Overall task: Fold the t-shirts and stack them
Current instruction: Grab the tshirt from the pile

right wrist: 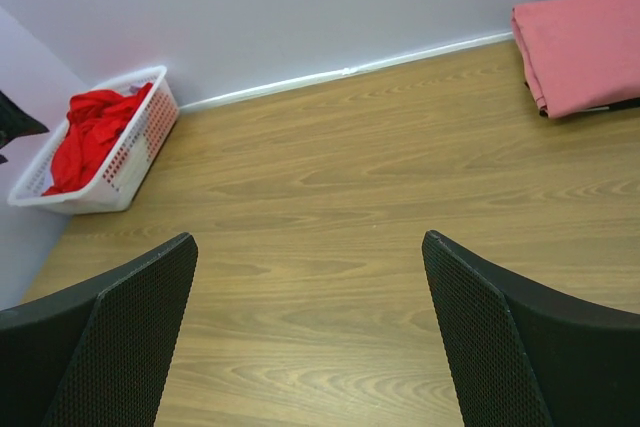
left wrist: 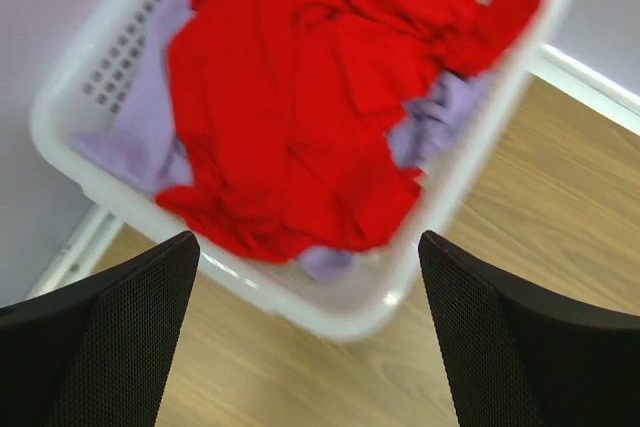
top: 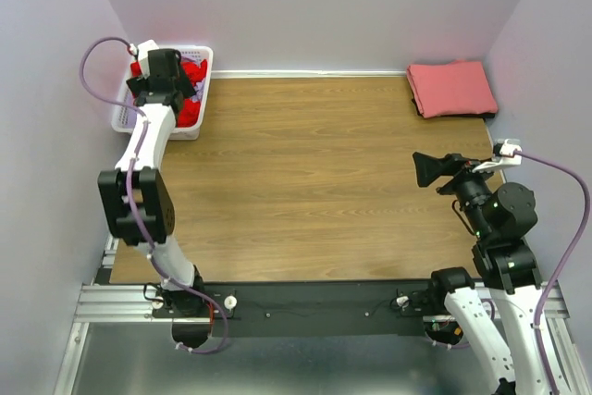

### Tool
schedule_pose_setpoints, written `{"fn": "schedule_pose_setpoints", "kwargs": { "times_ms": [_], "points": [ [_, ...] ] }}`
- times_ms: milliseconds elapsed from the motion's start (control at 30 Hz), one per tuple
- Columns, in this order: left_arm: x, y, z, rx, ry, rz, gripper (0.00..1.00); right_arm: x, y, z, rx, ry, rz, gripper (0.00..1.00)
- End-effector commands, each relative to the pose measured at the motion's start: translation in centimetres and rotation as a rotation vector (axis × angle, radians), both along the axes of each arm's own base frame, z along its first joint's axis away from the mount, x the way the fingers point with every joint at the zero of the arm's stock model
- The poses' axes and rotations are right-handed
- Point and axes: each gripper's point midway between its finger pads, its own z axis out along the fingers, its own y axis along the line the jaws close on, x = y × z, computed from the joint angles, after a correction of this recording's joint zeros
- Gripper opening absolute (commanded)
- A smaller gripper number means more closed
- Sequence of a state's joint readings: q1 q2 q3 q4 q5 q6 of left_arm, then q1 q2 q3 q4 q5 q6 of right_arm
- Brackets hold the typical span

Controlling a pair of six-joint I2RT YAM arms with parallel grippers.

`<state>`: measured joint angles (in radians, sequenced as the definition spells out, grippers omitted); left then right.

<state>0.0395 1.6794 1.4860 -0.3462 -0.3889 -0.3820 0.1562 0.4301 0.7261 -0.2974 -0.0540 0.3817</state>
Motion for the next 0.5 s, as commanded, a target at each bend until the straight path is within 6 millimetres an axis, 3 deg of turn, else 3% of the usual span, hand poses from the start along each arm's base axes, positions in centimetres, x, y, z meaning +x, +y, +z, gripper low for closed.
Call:
{"fn": "schedule_pose_setpoints", "kwargs": {
  "times_ms": [0,33,67,167,267,300,467],
  "points": [
    [0.2,5.7,-3.2,0.076,0.152,0.147,0.97,-0.3,0.7,-0.9,-0.008,0.026,0.041,1.00],
    [1.0,6.4,-2.6,0.085,0.142,0.159,0.96,-0.3,0.7,-1.0,-0.009,0.033,0.041,1.00],
    [1.5,7.5,-4.5,0.081,0.180,0.175,0.96,-0.2,0.8,-1.1,-0.011,0.037,0.043,1.00],
    [3.3,8.5,-5.1,0.070,0.181,0.173,0.94,0.0,0.9,-1.4,-0.015,0.052,0.048,1.00],
    [4.8,8.9,-7.3,0.061,0.206,0.160,0.88,0.3,1.2,-1.8,-0.018,0.076,0.062,1.00],
    [5.0,9.1,-9.2,0.055,0.248,0.156,0.85,0.5,1.3,-1.9,-0.018,0.090,0.066,1.00],
    [6.7,9.1,-11.7,0.055,0.272,0.120,0.73,1.1,1.7,-2.8,-0.016,0.136,0.084,1.00]
  ]
}}
